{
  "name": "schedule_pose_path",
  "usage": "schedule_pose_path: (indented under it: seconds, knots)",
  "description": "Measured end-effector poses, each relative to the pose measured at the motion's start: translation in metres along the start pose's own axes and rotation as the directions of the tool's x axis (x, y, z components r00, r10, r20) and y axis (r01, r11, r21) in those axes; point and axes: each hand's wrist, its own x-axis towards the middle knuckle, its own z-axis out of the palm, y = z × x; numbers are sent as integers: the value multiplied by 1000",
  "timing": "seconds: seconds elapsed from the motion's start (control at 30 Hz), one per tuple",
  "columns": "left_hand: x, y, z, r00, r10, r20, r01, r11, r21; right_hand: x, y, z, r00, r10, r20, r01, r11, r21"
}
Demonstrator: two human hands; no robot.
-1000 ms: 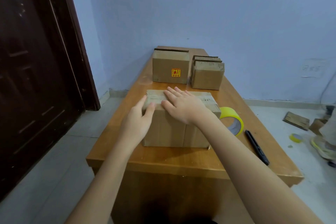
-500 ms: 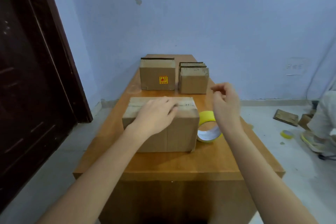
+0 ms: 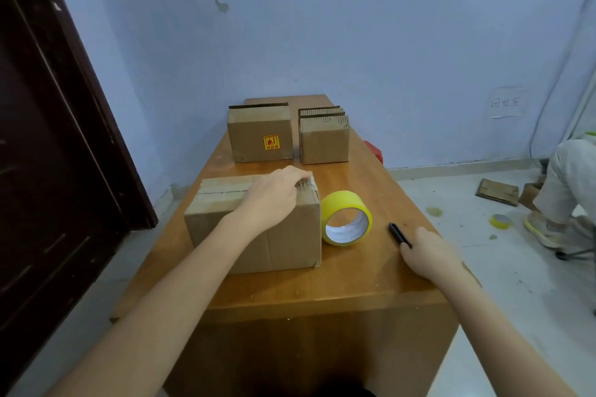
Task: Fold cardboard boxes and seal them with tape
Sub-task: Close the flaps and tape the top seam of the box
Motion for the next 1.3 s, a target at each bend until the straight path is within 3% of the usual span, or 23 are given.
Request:
schedule_pose_path:
  seconds: [0.13,0.27,0.33,0.43,0.57,0.8,1.03,1.2,1.3]
  knots:
    - [-1,-6,0,998,57,38,-59,997,57,-7,-6,-9,990,57,-126,-17,954,298]
    - [6,2,1,995,92,28,-96,978,184,-31,-36,-44,946,-1,-323,185,822,538]
    - [10,4,0,993,112,35,-117,961,249,-38,-60,-59,952,-76,-297,265,689,674]
    - [9,7,-2,991,131,34,-135,938,319,-39,-93,-70,974,-170,-148,215,501,839]
    - [9,11,-1,990,133,56,-144,905,401,-42,-109,-66,966,-256,-41,176,528,831]
    - [10,10,2,992,117,35,-121,906,406,-44,-101,-60,978,-210,-5,115,511,852]
    - [16,21,1,987,132,91,-160,838,522,-43,-96,-64,971,-217,101,29,525,851]
    - [12,9,5,997,76,19,-77,911,404,-44,-98,-58,958,-280,60,109,550,828]
    - [11,5,4,988,-2,154,-41,961,274,-45,-97,-56,948,-319,-14,208,582,786]
